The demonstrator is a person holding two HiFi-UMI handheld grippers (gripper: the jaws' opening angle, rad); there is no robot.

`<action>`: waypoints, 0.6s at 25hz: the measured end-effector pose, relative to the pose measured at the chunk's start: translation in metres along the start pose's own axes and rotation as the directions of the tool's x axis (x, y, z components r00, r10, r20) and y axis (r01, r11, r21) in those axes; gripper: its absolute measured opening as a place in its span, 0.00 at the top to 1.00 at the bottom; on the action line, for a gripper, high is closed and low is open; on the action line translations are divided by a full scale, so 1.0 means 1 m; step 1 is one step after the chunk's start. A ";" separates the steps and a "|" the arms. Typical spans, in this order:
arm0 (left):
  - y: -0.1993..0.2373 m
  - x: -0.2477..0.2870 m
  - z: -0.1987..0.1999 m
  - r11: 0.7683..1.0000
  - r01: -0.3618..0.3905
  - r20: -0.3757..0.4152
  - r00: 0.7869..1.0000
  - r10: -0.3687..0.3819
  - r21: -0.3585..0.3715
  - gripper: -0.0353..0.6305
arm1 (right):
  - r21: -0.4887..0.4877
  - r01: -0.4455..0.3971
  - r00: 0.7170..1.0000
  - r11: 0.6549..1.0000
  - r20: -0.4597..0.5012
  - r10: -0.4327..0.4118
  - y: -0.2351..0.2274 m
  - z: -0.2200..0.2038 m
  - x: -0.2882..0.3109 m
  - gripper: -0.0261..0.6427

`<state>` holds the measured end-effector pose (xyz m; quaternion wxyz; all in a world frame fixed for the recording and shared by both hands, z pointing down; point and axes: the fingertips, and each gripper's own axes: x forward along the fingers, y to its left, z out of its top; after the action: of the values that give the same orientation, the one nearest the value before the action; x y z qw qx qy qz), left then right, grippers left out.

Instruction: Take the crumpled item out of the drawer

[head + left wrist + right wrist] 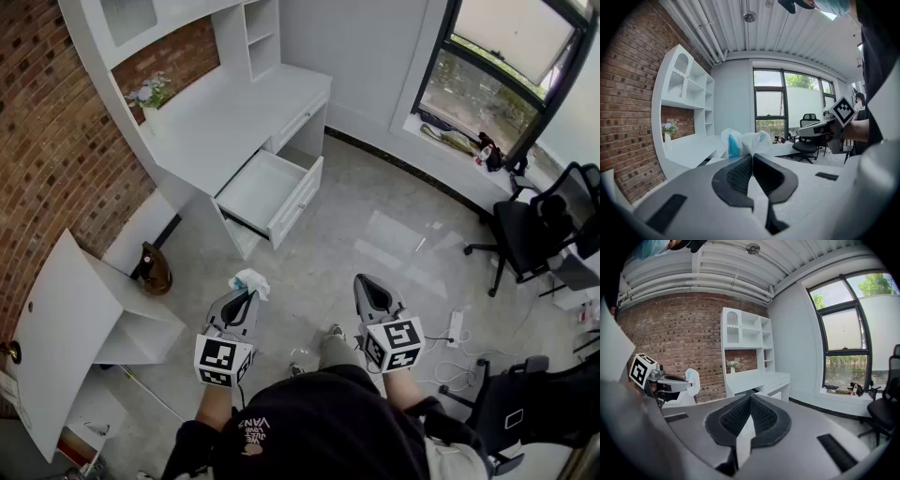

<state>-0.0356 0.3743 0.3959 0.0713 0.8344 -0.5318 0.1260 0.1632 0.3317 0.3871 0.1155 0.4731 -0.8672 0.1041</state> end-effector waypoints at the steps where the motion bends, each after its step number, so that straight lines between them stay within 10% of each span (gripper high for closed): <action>1: 0.001 0.004 0.001 1.000 -0.004 -0.001 1.000 0.004 -0.001 0.93 | 0.003 -0.004 1.000 1.000 -0.002 0.004 -0.004 0.000 0.003 0.96; 15: 0.024 0.106 0.020 0.998 -0.070 -0.044 0.997 0.070 -0.003 0.93 | 0.052 -0.094 0.995 0.994 0.020 0.093 -0.082 0.019 0.081 0.96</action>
<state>-0.0123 0.2665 0.4073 0.0802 0.8122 -0.5592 0.1454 0.1880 0.2179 0.3990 0.0901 0.4360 -0.8862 0.1282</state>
